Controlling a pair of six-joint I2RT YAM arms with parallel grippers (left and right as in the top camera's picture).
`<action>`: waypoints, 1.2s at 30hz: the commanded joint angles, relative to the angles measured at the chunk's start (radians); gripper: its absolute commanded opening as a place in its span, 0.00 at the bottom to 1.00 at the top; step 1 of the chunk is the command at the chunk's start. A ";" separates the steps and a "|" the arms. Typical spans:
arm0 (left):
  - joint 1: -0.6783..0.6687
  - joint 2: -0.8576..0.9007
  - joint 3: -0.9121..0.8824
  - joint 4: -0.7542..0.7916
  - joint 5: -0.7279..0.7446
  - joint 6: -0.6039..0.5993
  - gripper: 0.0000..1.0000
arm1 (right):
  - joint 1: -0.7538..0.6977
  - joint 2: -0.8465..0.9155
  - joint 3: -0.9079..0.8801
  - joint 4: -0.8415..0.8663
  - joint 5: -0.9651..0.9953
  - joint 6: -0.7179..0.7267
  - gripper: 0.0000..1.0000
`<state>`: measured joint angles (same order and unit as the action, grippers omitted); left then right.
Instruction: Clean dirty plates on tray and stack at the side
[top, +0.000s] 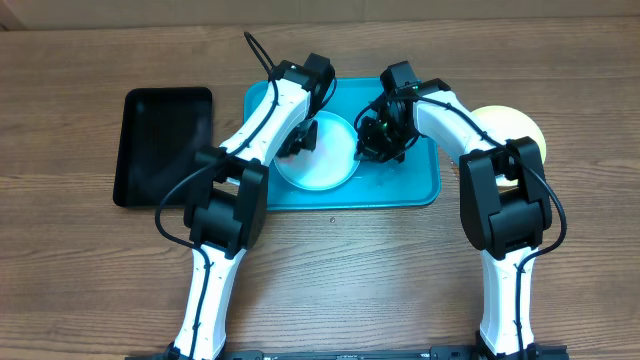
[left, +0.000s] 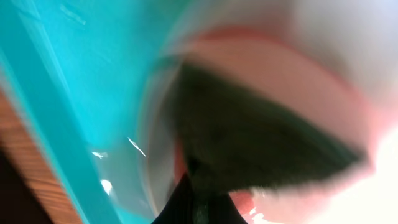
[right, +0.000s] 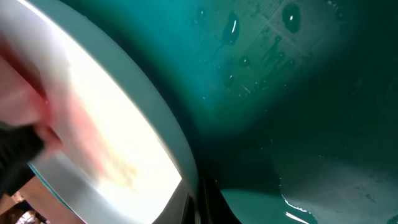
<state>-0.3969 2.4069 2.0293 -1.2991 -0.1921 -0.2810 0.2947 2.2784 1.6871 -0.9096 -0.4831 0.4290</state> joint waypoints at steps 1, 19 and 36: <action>0.004 0.026 -0.011 -0.067 0.350 0.246 0.04 | -0.014 0.022 -0.031 0.000 0.062 0.012 0.04; 0.035 0.026 0.066 0.154 0.030 -0.017 0.04 | -0.013 0.022 -0.031 -0.004 0.063 0.008 0.04; 0.110 0.026 0.498 -0.290 0.199 -0.010 0.04 | -0.012 -0.122 0.003 -0.127 0.369 -0.018 0.04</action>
<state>-0.2790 2.4283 2.5061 -1.5791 -0.0734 -0.3099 0.2840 2.2326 1.6875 -1.0210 -0.3218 0.4179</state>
